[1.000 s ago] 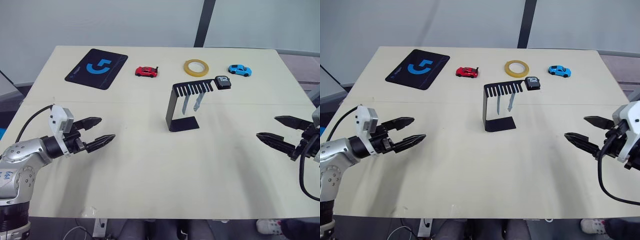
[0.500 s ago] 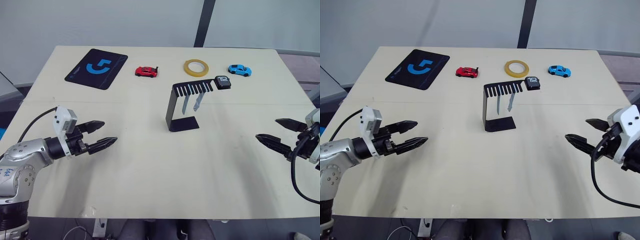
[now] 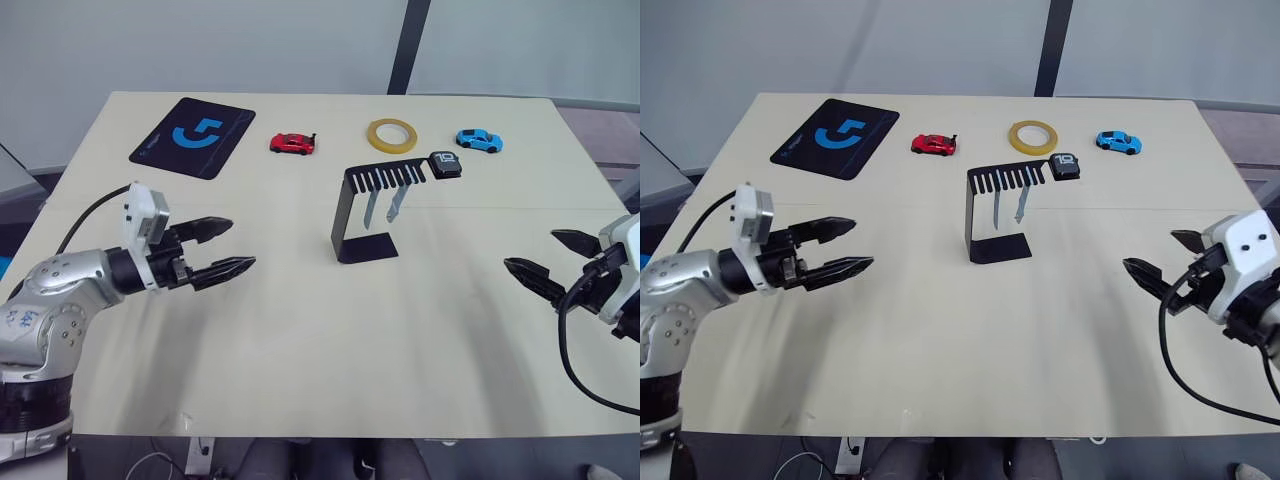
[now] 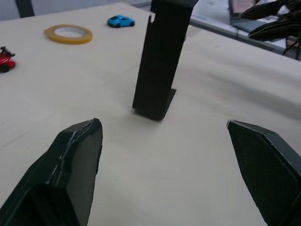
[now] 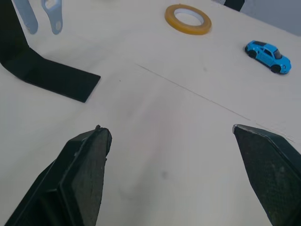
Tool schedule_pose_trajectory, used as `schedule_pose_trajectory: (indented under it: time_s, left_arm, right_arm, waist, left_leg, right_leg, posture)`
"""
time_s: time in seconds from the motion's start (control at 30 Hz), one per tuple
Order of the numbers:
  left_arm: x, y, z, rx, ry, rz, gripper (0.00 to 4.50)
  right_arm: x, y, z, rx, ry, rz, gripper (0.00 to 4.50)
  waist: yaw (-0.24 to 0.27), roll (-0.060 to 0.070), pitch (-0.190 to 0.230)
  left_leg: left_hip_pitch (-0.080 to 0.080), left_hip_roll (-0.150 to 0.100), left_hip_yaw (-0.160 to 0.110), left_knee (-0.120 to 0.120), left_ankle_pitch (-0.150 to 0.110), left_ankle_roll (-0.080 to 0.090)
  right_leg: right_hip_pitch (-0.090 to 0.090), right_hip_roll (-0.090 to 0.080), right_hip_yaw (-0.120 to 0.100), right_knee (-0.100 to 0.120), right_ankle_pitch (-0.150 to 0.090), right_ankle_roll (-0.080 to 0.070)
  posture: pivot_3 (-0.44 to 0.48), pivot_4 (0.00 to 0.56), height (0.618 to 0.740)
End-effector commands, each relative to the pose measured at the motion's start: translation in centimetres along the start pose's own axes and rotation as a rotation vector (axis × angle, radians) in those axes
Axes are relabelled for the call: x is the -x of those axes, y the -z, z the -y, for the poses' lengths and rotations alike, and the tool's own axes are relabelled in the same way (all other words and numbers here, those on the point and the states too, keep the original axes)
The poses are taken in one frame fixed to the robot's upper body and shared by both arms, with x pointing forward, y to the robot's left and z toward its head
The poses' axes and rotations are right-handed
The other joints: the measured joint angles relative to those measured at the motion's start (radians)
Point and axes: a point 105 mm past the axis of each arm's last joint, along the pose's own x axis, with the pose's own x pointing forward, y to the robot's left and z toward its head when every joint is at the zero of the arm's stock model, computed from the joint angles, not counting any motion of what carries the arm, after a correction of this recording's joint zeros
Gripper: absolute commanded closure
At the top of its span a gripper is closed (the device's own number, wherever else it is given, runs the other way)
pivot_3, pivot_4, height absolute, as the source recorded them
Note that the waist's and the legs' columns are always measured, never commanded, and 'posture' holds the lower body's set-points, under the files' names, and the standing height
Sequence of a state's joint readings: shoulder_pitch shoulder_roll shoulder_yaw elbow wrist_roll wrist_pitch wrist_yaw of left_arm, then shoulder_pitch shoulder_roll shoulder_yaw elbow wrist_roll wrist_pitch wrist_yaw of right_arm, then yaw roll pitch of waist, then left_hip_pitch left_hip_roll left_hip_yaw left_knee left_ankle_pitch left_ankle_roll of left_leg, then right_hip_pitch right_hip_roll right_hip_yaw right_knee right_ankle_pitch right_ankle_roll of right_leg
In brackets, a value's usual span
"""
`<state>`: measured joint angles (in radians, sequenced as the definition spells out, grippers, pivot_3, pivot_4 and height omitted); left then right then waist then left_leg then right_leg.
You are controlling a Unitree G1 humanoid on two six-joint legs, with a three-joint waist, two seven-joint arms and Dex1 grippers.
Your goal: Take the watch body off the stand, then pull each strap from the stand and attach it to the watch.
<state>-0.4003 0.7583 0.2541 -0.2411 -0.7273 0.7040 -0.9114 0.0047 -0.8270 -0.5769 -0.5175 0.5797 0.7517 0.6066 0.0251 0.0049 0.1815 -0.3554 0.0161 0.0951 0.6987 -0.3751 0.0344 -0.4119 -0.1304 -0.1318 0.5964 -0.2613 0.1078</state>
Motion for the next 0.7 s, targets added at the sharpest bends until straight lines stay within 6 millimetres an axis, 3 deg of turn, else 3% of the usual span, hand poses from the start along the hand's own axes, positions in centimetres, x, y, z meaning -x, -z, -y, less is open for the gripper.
schedule_pose_trajectory:
  time_s: [0.03, 0.37, 0.53, 0.7]
  left_arm:
    - [-1.9, -3.2, 1.6, -0.035, 0.128, 0.089, 0.00]
    - [-6.7, -7.0, 2.5, -0.121, 0.248, 0.207, 0.00]
    - [-7.8, -7.6, 2.7, -0.169, 0.275, 0.231, 0.00]
    - [-8.2, -8.3, 3.1, -0.195, 0.300, 0.252, 0.00]
  right_arm:
    - [-0.2, -3.3, -1.9, -0.019, 0.053, 0.091, 0.05]
    - [-3.3, -8.5, -6.0, -0.173, 0.162, 0.245, 0.05]
    - [-4.7, -10.1, -6.4, -0.229, 0.218, 0.262, 0.05]
    - [-5.4, -10.6, -6.6, -0.256, 0.250, 0.242, 0.05]
  waist:
    - [0.000, 0.000, 0.000]
    - [-0.004, 0.000, 0.000]
    - [-0.006, 0.000, 0.000]
    - [-0.006, 0.000, 0.000]
  left_leg:
    - [0.000, 0.000, 0.000, 0.001, 0.000, 0.000]
    - [-0.001, -0.002, 0.000, 0.001, 0.000, 0.000]
    - [-0.002, -0.003, 0.000, 0.000, 0.000, 0.000]
    - [-0.003, -0.003, -0.001, 0.001, 0.000, 0.000]
  right_leg:
    - [0.000, 0.000, 0.000, 0.000, 0.000, 0.000]
    - [-0.002, 0.001, 0.000, 0.001, 0.000, 0.000]
    - [-0.002, 0.003, 0.000, 0.001, 0.000, 0.000]
    - [-0.002, 0.003, 0.000, 0.001, 0.000, 0.000]
  posture:
    - [0.000, 0.150, 0.732]
    - [0.000, 0.150, 0.732]
    - [0.000, 0.150, 0.732]
    - [0.000, 0.150, 0.732]
